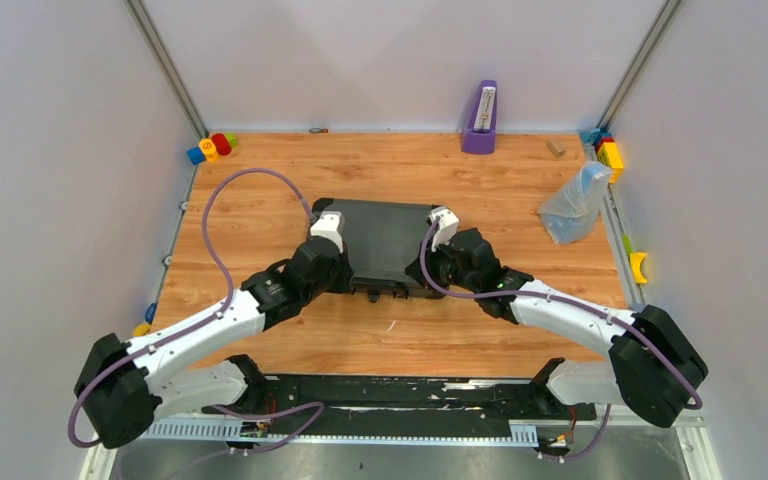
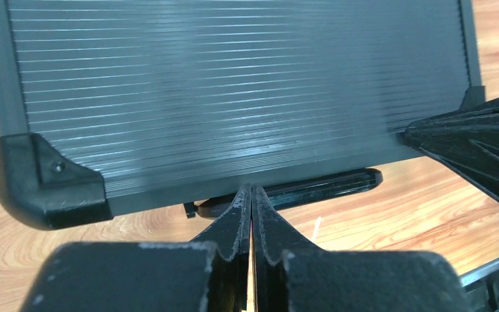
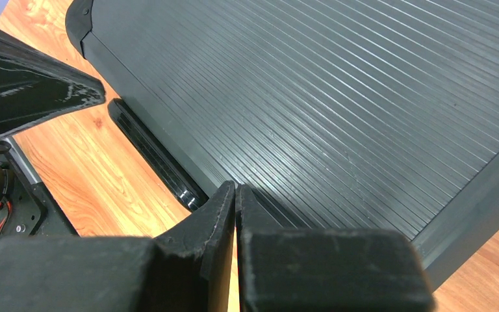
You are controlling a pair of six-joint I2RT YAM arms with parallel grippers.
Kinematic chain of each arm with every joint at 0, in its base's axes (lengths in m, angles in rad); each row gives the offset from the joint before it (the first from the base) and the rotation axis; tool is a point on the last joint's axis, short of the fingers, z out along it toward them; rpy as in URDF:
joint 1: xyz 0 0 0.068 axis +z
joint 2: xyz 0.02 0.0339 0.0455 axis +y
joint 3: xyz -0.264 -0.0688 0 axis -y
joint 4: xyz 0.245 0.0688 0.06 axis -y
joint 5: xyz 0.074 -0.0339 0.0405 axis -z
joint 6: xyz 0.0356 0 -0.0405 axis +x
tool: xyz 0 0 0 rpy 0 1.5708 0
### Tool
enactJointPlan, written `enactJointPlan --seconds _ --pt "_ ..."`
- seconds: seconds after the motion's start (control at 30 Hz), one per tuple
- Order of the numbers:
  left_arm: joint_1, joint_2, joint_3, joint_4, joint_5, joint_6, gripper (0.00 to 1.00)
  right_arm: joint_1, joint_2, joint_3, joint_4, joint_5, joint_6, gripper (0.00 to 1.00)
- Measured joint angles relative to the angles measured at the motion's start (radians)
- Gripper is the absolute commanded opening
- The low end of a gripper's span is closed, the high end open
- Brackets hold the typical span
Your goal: Pack up texas hold em set
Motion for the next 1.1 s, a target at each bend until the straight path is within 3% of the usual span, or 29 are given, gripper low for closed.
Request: enactJointPlan --seconds 0.47,0.87,1.1 --pt "0.013 0.183 0.145 -0.126 0.153 0.08 0.04 0.0 0.001 0.0 0.001 -0.001 0.0 0.07" --pt "0.014 0.176 0.157 -0.241 0.283 0.081 0.04 0.001 0.001 0.0 0.001 0.0 -0.003 0.06" --pt "0.013 0.161 0.095 -0.163 0.307 0.063 0.0 0.001 0.001 0.0 0.001 0.0 -0.003 0.06"
